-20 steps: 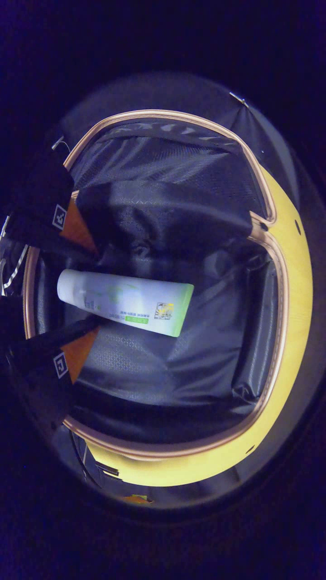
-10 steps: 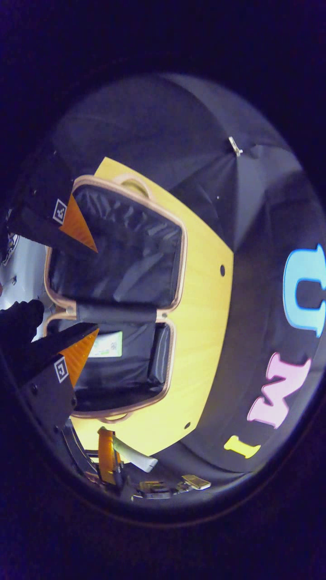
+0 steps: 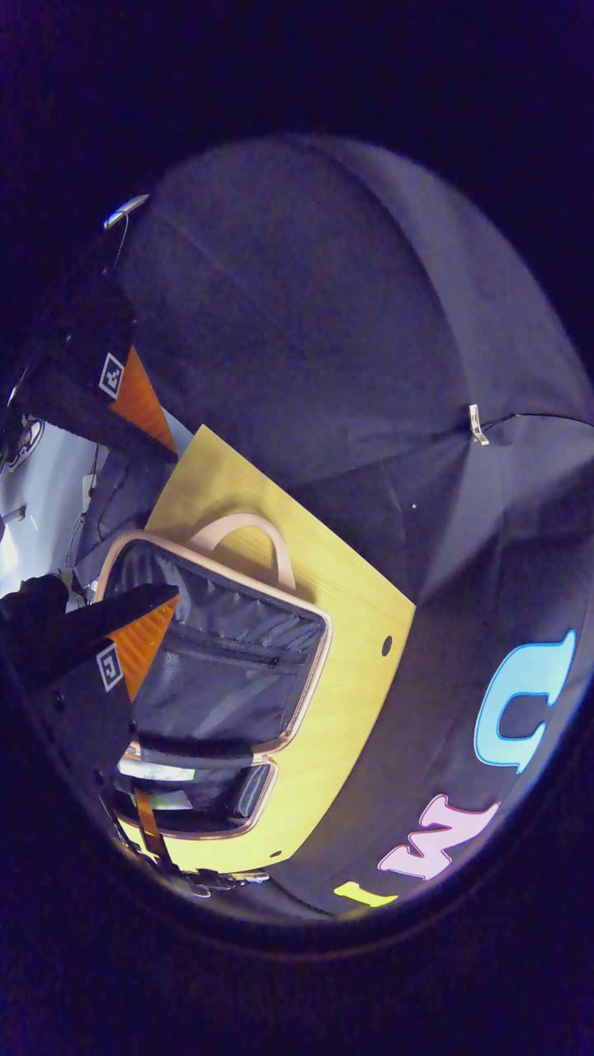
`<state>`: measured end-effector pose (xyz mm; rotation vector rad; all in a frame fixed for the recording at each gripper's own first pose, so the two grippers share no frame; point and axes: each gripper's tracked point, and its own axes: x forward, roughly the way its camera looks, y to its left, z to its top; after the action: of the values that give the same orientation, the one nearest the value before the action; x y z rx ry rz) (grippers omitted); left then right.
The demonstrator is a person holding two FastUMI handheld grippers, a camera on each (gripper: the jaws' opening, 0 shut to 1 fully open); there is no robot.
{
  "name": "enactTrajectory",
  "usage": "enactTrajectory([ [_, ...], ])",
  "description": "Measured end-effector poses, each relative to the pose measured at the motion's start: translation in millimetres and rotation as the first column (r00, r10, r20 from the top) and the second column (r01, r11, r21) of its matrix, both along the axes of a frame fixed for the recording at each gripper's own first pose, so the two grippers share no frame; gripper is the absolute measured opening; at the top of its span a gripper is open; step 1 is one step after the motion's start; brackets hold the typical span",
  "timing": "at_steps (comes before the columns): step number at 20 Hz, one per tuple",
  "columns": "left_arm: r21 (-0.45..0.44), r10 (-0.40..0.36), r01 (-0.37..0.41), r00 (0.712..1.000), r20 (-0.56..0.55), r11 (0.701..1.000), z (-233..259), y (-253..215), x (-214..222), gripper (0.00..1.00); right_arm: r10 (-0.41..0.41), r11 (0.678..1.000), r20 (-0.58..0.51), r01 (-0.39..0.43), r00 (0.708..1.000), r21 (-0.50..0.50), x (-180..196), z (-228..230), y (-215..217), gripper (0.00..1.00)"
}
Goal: First open the suitcase, pack the skin care products into it, and then close the suitcase.
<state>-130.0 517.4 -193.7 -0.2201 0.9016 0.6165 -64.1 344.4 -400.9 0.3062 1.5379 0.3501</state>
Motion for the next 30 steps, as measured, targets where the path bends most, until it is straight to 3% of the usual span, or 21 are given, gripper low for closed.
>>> enactTrajectory([
  [1,-0.011,0.007,-0.007,1.000,-0.005,1.000,-5.8,9.6,3.0,0.91,0.010,1.000,0.007,-0.010,1.000,0.026,-2.3,4.1,1.1,0.31],
  [2,-0.034,0.027,-0.027,1.000,-0.004,0.999,-9.4,19.5,8.0,0.92,0.021,0.998,0.002,-0.021,1.000,0.064,-8.7,12.9,2.6,0.58],
  [3,-0.061,0.054,-0.053,0.999,0.004,0.997,-13.6,29.8,13.8,0.91,0.013,0.995,0.014,-0.015,1.000,0.101,-9.3,24.6,4.0,0.66],
  [4,-0.095,0.073,-0.071,0.997,0.017,0.993,-16.2,37.9,22.2,0.92,0.004,0.989,0.045,-0.010,0.999,0.148,-8.1,37.9,5.3,0.67],
  [6,-0.142,0.085,-0.080,0.996,0.033,0.987,-21.6,51.4,37.9,0.92,-0.016,0.980,0.120,-0.008,0.993,0.199,-1.2,64.0,-9.1,0.90],
  [7,-0.150,0.075,-0.070,0.997,0.028,0.986,-24.1,56.3,44.9,0.92,-0.040,0.973,0.155,0.003,0.987,0.230,3.2,81.2,-17.5,0.96],
  [11,-0.183,0.015,-0.025,0.998,-0.060,0.983,-55.2,65.9,72.6,0.92,-0.218,0.928,0.234,0.127,0.947,0.350,28.9,139.2,-58.2,0.96],
  [16,-0.225,0.028,-0.086,0.968,-0.249,0.970,-114.6,76.2,82.1,0.88,-0.443,0.884,0.259,0.369,0.858,0.287,40.6,144.9,-162.8,0.96],
  [17,-0.186,0.046,-0.104,0.955,-0.293,0.977,-108.0,81.7,77.3,0.79,-0.479,0.868,0.257,0.408,0.839,0.284,38.3,148.6,-179.0,0.95],
  [18,-0.220,0.002,-0.059,0.968,-0.251,0.974,-115.5,75.6,92.8,0.65,-0.506,0.855,0.264,0.436,0.821,0.282,35.7,151.8,-193.9,0.95],
  [20,-0.178,-0.018,-0.033,0.960,-0.278,0.983,-111.0,72.9,92.2,0.18,-0.527,0.846,0.289,0.462,0.800,0.265,26.9,157.4,-221.8,0.95],
  [21,-0.157,-0.015,-0.030,0.961,-0.277,0.987,-108.2,71.9,93.2,0.17,-0.528,0.847,0.302,0.462,0.794,0.263,24.0,163.0,-226.9,0.95],
  [24,-0.157,-0.045,0.016,0.982,-0.182,0.988,-65.8,56.6,103.6,0.12,-0.522,0.851,0.356,0.443,0.775,0.284,24.5,171.9,-231.2,0.95],
  [26,-0.088,-0.105,0.096,0.989,-0.105,0.992,-12.4,37.3,112.4,0.10,-0.502,0.861,0.380,0.406,0.777,0.307,27.1,176.2,-225.7,0.95],
  [28,0.018,-0.190,0.190,0.982,-0.024,0.982,51.6,13.6,122.1,0.08,-0.471,0.875,0.397,0.358,0.788,0.326,34.2,178.7,-221.2,0.95],
  [30,0.052,-0.265,0.261,0.960,0.086,0.964,120.0,-34.2,131.3,0.08,-0.445,0.882,0.404,0.313,0.800,0.351,44.9,175.8,-211.1,0.95],
])
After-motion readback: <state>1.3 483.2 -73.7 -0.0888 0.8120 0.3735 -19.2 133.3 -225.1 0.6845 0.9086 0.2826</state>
